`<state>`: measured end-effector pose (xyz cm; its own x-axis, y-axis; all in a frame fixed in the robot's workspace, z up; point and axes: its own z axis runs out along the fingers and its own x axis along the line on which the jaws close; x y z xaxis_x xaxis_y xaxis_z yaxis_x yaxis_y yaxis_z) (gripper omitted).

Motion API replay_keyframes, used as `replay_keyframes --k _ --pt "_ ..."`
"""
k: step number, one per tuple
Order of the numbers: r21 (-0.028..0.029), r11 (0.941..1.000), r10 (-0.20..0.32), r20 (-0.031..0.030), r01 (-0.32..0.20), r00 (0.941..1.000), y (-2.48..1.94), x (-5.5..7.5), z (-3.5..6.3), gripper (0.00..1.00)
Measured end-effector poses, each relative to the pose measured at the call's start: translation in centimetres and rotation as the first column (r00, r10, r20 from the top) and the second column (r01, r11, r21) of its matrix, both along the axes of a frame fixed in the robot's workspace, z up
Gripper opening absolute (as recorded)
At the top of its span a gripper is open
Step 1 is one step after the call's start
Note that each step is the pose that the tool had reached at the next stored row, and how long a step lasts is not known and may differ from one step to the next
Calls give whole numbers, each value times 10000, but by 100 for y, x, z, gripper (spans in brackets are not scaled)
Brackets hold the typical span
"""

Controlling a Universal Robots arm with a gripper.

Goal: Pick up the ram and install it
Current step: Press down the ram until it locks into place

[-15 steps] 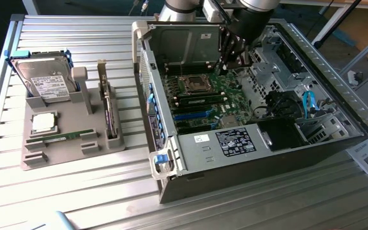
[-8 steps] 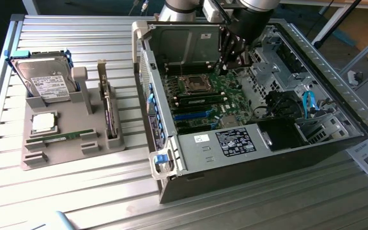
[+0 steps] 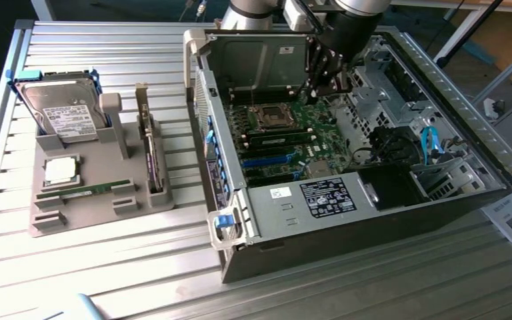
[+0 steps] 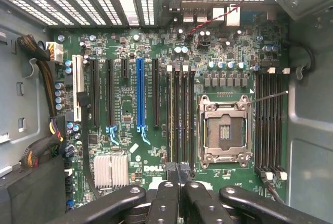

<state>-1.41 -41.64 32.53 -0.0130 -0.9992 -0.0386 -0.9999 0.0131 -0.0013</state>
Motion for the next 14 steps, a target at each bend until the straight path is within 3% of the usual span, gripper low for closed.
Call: replay_keyframes --k 8,14 --pt "1 10000 0 -46 0 10000 -2 150 0 10" --pt "1 10000 0 -129 0 9999 -7 258 0 10"
